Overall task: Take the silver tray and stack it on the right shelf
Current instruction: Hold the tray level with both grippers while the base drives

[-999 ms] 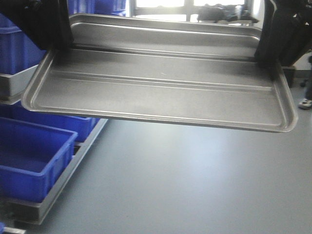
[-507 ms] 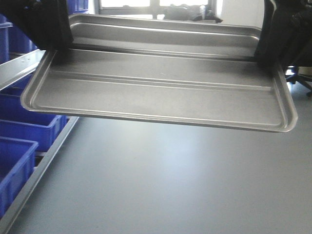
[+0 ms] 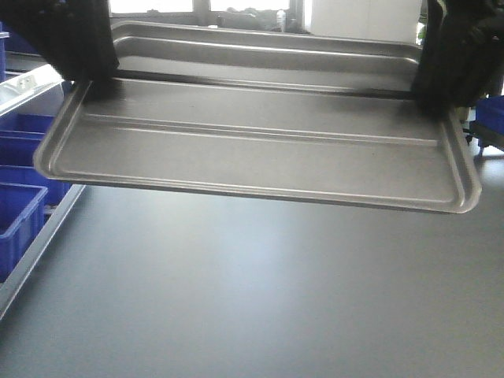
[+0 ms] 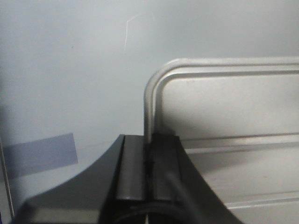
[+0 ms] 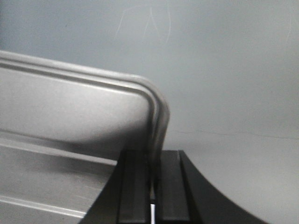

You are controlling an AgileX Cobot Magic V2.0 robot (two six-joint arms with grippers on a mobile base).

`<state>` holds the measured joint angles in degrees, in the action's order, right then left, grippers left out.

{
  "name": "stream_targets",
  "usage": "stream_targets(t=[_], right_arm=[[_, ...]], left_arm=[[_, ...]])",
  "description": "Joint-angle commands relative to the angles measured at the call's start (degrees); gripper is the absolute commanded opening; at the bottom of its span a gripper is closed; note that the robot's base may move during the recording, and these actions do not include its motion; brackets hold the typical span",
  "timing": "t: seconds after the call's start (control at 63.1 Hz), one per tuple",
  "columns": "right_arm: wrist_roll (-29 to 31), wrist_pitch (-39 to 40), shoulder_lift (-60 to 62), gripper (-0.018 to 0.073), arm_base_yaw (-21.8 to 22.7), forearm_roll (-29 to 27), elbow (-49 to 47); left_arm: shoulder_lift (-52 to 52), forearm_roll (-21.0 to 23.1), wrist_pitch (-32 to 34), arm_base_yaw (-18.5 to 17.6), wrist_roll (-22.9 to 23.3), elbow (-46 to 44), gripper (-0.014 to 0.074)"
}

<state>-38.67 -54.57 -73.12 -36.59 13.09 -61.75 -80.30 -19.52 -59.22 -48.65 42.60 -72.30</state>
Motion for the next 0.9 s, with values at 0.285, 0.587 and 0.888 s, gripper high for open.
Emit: stream_targets(t=[0.285,0.587,0.888], right_arm=[[1.6,1.9,1.6,0.0057,0.0,1.1,-1.9],[1.6,1.9,1.6,0.0057,0.0,1.1,-1.9],[1.6,1.9,1.6,0.0057,0.0,1.1,-1.9]], left_arm=[[2.1,-1.9,2.9,-0.3,-0.1,-2.2,-0.0093],[2.1,-1.9,2.9,-0.3,-0.1,-2.2,-0.0093],[2.1,-1.9,2.9,-0.3,-0.1,-2.2,-0.0093]])
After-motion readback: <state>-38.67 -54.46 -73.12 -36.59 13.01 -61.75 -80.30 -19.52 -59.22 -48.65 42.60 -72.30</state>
